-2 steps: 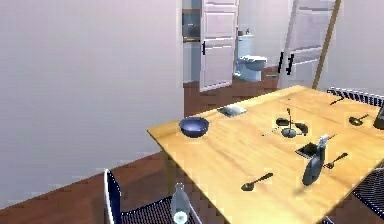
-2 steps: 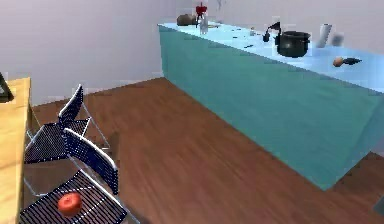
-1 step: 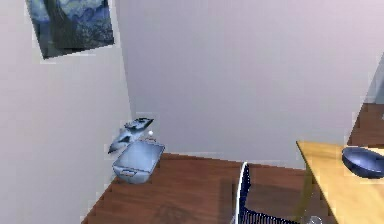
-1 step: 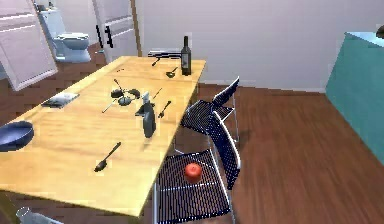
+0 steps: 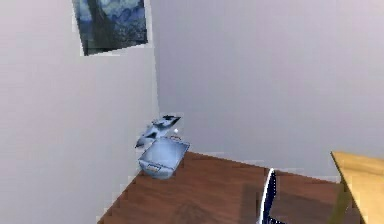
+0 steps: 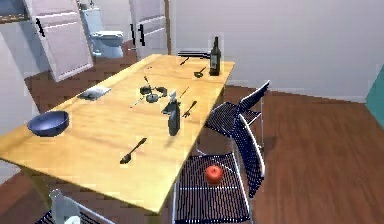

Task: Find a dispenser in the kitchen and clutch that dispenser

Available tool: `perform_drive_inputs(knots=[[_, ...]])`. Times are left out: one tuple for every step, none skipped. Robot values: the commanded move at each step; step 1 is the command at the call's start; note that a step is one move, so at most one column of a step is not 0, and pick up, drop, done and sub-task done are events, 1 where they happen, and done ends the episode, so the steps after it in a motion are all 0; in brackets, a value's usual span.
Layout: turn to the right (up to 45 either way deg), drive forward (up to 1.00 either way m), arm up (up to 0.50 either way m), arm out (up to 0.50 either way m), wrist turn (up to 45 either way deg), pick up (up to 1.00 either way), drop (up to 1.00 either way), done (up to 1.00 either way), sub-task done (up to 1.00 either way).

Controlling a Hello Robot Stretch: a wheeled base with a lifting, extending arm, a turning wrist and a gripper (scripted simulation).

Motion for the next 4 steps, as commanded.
perform_drive_inputs(knots=[[45.0, 0.00, 0.00, 0.00, 0.0, 0.00, 0.00, 0.00, 0.00], [45.0, 0.00, 0.00, 0.00, 0.0, 0.00, 0.00, 0.00, 0.00], [45.0, 0.00, 0.00, 0.00, 0.0, 0.00, 0.00, 0.00, 0.00], [9.0, 0.00, 0.00, 0.00, 0.0, 0.00, 0.00, 0.00, 0.00]])
